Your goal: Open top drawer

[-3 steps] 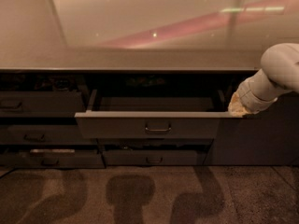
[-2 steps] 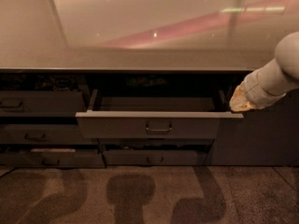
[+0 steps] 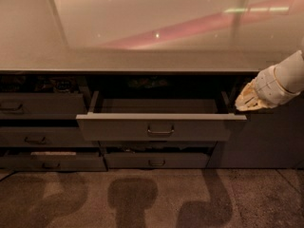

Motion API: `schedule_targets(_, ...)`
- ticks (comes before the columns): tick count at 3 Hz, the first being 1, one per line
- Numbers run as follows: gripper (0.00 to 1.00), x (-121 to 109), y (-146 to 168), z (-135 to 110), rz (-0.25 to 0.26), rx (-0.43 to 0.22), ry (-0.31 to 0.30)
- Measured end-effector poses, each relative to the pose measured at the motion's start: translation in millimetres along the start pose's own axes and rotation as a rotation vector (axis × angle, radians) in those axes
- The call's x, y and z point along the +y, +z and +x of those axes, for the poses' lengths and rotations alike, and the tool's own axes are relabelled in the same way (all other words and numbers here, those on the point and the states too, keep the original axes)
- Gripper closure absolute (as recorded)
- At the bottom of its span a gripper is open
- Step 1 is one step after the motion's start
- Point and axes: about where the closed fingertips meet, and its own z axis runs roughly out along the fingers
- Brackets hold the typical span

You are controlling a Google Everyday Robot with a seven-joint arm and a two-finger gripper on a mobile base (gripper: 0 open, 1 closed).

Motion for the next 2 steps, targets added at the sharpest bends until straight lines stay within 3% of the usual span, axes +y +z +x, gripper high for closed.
schedule_targets(1,1.00,1.2,9.4,-0.1,0.001,-0.209,-0.053)
schedule_targets(2,1.00,-1.7,5.6,-0.9,0.007,-0.233,-0.069)
